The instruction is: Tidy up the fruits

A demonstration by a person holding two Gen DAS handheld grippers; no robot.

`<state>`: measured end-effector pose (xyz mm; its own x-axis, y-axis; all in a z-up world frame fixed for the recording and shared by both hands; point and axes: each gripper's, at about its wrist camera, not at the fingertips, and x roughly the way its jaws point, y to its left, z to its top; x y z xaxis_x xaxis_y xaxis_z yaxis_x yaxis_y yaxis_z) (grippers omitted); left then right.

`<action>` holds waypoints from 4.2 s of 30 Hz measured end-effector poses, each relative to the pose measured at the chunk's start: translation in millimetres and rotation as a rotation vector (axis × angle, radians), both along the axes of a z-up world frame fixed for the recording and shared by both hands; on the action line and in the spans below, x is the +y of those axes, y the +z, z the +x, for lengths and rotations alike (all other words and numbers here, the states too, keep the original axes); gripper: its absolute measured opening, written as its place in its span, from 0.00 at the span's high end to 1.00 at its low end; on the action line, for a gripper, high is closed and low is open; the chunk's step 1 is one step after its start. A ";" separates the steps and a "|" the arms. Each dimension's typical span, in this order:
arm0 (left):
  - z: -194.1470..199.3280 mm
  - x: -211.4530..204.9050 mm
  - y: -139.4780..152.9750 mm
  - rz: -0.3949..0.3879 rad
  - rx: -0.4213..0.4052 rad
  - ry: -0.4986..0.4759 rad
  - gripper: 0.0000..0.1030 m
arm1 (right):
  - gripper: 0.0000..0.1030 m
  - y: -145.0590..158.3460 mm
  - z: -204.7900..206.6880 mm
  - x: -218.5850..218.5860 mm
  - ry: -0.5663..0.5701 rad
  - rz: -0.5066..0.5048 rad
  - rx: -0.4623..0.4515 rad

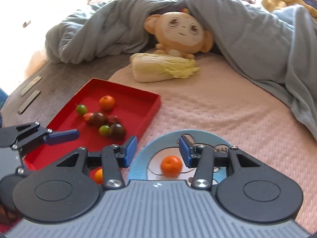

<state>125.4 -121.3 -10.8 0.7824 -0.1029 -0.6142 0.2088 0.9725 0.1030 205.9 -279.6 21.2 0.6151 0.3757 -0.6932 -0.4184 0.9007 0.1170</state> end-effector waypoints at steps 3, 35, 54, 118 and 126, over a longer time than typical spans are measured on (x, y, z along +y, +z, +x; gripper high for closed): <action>-3.3 19.7 -2.7 0.004 0.001 0.036 0.44 | 0.48 -0.7 -2.0 9.0 0.038 -0.006 -0.003; -18.8 98.0 -17.9 -0.025 0.050 0.190 0.44 | 0.49 -78.8 -38.6 148.3 0.560 -0.439 0.027; -1.9 120.6 -27.0 -0.050 0.074 0.220 0.44 | 0.63 -77.6 -17.5 156.9 0.465 -0.394 0.065; 8.8 97.5 -52.6 -0.020 0.177 0.220 0.67 | 0.63 -22.5 -29.2 115.1 0.311 -0.155 0.071; -3.2 94.9 -43.3 -0.016 0.165 0.220 0.67 | 0.63 -13.8 -35.1 112.4 0.294 -0.128 0.056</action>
